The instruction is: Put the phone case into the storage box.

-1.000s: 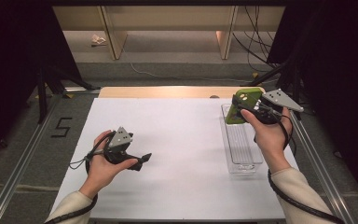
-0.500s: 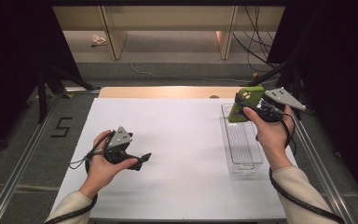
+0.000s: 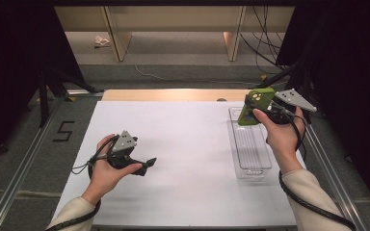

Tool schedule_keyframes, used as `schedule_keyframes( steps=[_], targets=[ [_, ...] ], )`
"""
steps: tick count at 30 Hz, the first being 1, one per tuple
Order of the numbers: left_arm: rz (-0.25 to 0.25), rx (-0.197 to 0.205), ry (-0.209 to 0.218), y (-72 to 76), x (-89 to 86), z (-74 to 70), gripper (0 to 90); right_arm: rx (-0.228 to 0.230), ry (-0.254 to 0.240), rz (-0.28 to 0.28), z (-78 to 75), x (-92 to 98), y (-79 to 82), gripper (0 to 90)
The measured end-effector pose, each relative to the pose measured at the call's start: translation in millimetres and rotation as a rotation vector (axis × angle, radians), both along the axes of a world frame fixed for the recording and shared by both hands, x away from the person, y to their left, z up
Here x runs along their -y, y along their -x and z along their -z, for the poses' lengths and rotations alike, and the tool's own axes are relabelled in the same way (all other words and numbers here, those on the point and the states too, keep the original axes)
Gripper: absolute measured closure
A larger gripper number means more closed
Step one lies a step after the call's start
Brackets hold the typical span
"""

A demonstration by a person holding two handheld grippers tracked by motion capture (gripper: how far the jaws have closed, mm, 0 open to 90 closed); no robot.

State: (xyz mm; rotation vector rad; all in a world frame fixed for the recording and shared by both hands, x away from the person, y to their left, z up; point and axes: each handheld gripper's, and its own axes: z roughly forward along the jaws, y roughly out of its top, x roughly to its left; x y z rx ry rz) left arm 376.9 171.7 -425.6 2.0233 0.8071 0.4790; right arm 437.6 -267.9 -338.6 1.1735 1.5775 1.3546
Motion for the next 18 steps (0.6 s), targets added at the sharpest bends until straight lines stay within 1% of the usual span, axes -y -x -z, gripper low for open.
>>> schedule_keyframes(
  steps=[18],
  targets=[
    [0.001, -0.002, 0.003, 0.0, 0.3, 0.1, 0.7, -0.01, 0.005, 0.01, 3.6, 0.5, -7.9, 17.2]
  ],
)
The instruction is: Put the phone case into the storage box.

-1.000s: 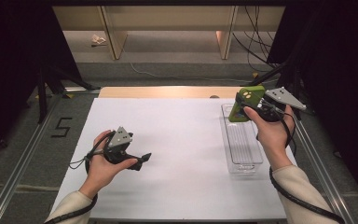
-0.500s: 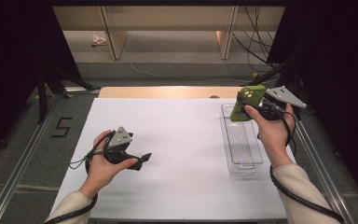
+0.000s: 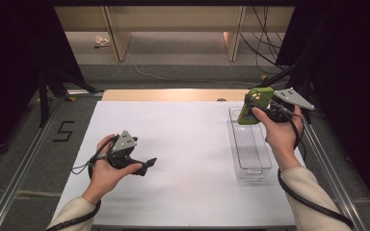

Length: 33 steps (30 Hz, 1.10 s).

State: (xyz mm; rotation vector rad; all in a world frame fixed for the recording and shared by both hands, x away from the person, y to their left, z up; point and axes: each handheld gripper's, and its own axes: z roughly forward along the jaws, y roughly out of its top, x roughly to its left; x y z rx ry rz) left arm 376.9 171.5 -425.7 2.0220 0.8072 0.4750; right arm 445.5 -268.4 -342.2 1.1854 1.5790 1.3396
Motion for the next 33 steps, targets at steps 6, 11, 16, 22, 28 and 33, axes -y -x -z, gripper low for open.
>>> schedule_keyframes(
  steps=[6, 11, 16, 22, 28, 33],
  targets=[
    [0.0, 0.0, 0.0, 0.0, -0.1, 0.0, 0.7, -0.001, 0.005, 0.004, 1.5, -0.3, -3.8, 17.2],
    [-0.001, 0.001, 0.001, 0.0, -0.2, 0.0, 0.7, -0.002, 0.008, 0.01, 2.3, -0.2, -6.7, 17.2],
    [-0.002, 0.001, 0.0, 0.0, -0.3, 0.0, 0.7, -0.006, 0.009, 0.012, 3.6, -0.5, -9.6, 17.2],
    [-0.001, 0.001, 0.0, -0.1, -0.3, 0.2, 0.7, -0.01, 0.007, 0.017, 4.6, -0.6, -13.3, 17.2],
    [-0.002, 0.001, 0.002, -0.1, -0.6, 0.2, 0.7, -0.012, 0.008, 0.019, 5.7, -1.3, -17.3, 17.2],
    [-0.003, 0.0, 0.002, -0.2, -0.5, 0.4, 0.7, -0.018, 0.008, 0.024, 7.6, -0.9, -21.0, 17.2]
  ],
)
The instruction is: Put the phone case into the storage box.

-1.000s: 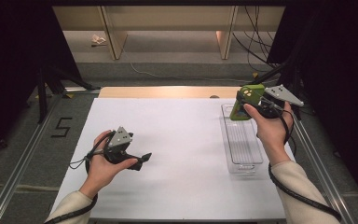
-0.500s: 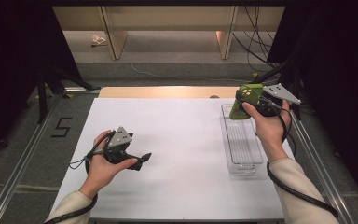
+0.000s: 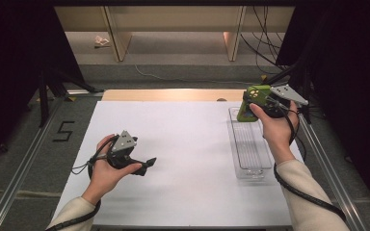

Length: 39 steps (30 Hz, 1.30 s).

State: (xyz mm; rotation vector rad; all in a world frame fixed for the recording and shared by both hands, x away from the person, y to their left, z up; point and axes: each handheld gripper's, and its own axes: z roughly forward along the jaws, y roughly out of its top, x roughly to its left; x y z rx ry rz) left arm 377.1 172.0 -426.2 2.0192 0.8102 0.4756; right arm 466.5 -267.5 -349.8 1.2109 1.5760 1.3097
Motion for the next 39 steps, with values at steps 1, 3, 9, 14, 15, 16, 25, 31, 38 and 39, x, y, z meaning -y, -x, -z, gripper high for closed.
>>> schedule_keyframes(
  steps=[1, 3, 9, 14, 15, 16, 25, 31, 38, 39],
  targets=[
    [0.0, 0.0, 0.0, 0.0, 0.0, 0.0, 0.7, -0.002, 0.001, 0.001, 0.3, -0.1, -0.6, 17.2],
    [0.0, 0.001, 0.0, 0.0, -0.1, -0.1, 0.7, -0.002, 0.001, 0.001, 1.0, -0.7, -1.9, 17.2],
    [0.001, -0.001, 0.0, -0.1, 0.1, 0.4, 0.7, -0.007, 0.003, 0.004, 2.3, -2.2, -5.5, 17.2],
    [0.001, 0.0, -0.001, -0.2, 0.5, 0.8, 0.7, -0.008, 0.0, 0.007, 3.1, -2.3, -7.8, 17.2],
    [0.002, -0.001, -0.001, -0.2, 0.5, 0.8, 0.7, -0.008, -0.001, 0.008, 3.2, -2.4, -8.3, 17.2],
    [0.001, 0.0, -0.001, -0.2, 0.5, 0.8, 0.7, -0.01, 0.001, 0.008, 3.3, -2.7, -8.8, 17.2],
    [0.001, 0.0, 0.0, -0.2, 0.2, 0.8, 0.7, -0.016, 0.01, 0.012, 6.8, -3.7, -13.7, 17.2],
    [0.002, -0.001, -0.001, -0.3, 0.3, 0.9, 0.7, -0.017, 0.014, 0.01, 7.5, -5.1, -16.5, 17.2],
    [0.002, -0.001, -0.001, -0.3, 0.1, 0.9, 0.7, -0.022, 0.02, 0.018, 10.2, -5.3, -20.5, 17.2],
    [0.002, 0.0, 0.0, -0.3, 0.2, 1.0, 0.7, -0.024, 0.022, 0.018, 10.6, -5.4, -21.1, 17.2]
  ],
)
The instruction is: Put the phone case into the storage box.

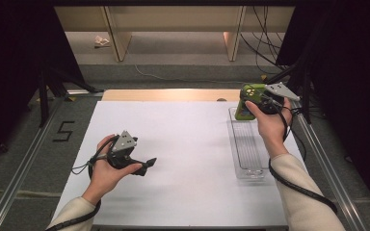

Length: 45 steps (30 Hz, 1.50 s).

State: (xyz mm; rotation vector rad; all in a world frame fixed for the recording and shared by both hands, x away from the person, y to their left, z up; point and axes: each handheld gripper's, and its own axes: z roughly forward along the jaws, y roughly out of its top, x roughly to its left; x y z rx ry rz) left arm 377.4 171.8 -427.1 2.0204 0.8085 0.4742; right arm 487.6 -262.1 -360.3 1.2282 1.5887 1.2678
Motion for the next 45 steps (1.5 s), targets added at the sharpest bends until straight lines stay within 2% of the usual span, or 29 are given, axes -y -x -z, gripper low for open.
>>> schedule_keyframes(
  steps=[45],
  targets=[
    [-0.002, -0.001, 0.003, -0.2, -1.5, -0.7, 0.7, -0.012, 0.008, 0.013, 8.8, -5.5, -19.0, 17.3]
  ],
)
